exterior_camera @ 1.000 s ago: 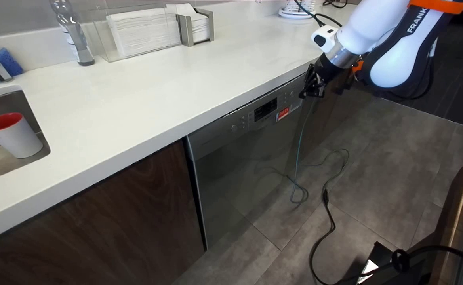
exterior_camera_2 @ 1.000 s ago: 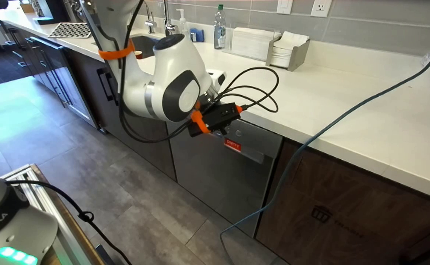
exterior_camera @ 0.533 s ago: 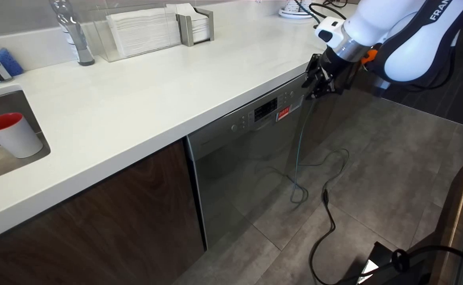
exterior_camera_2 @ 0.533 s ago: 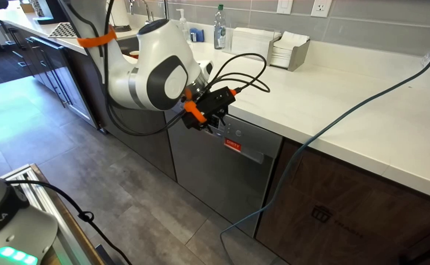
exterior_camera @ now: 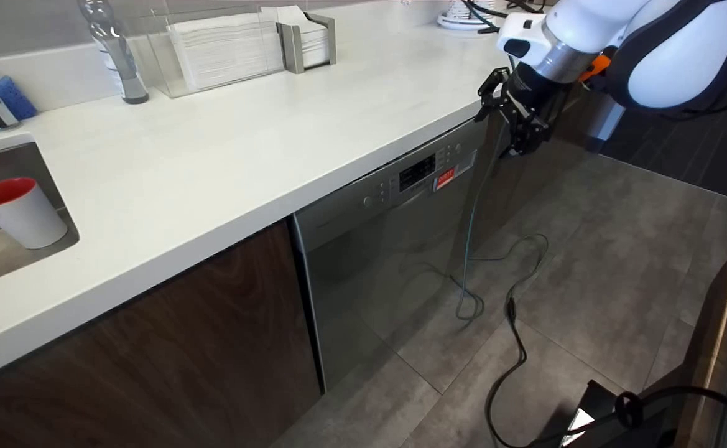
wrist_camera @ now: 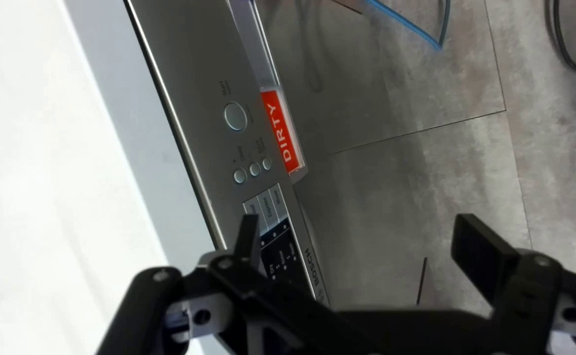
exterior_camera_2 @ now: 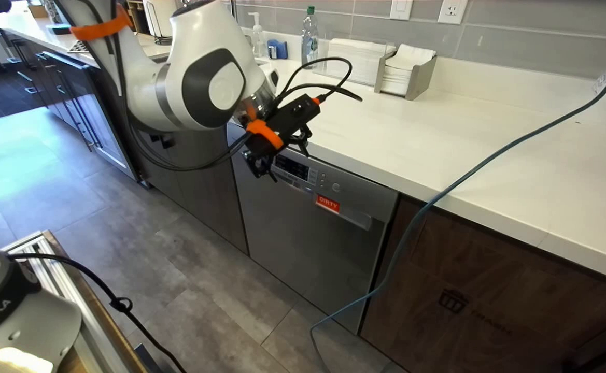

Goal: Press a button on the right side of the dish washer

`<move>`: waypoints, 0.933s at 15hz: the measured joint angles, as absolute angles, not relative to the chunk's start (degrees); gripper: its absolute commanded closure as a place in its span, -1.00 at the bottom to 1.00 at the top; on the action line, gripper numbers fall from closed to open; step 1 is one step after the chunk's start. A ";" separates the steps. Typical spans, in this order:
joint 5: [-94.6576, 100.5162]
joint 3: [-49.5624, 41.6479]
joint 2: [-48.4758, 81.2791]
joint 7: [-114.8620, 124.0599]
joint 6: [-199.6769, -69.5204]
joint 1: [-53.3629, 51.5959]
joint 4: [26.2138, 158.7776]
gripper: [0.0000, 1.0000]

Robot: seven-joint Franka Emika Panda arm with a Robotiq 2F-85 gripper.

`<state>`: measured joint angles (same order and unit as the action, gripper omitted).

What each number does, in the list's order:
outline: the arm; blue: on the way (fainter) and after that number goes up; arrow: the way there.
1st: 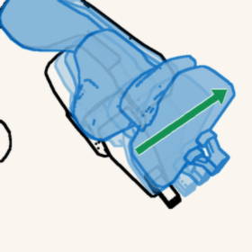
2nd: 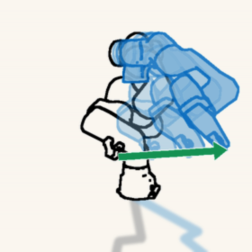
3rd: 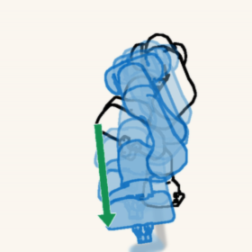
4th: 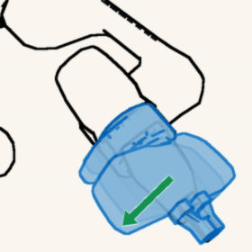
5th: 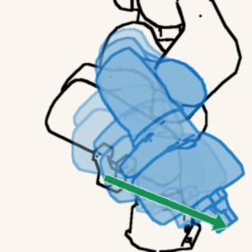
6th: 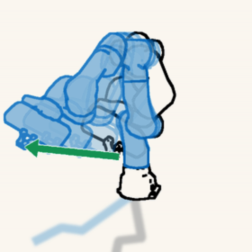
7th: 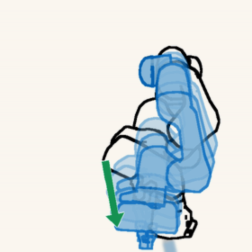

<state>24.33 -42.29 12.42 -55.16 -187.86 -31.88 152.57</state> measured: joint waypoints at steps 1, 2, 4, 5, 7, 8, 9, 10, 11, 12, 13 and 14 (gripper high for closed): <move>24.45 -44.15 11.44 -55.83 -186.10 -34.14 152.78 -1.00; 24.66 -46.07 10.52 -56.35 -184.22 -36.42 152.87 -1.00; 25.80 -49.71 8.76 -56.55 -181.11 -40.43 152.84 -1.00; 26.52 -51.47 7.89 -56.42 -179.81 -42.26 152.78 -1.00; 28.29 -54.88 6.15 -55.53 -177.57 -45.55 152.55 -1.00; 29.22 -56.26 5.22 -54.63 -176.58 -46.89 152.33 -1.00; 30.27 -57.42 4.28 -53.43 -175.59 -48.05 152.05 -1.00; 31.45 -58.32 3.29 -51.95 -174.52 -49.04 151.65 -1.00; 32.85 -58.90 2.32 -50.23 -173.33 -49.81 151.16 -1.00; 34.61 -59.21 1.34 -48.16 -172.04 -50.40 150.62 -1.00; 37.16 -59.28 0.51 -45.66 -170.94 -50.73 149.89 -1.00; 39.08 -59.28 -0.06 -43.59 -170.18 -50.92 149.25 -1.00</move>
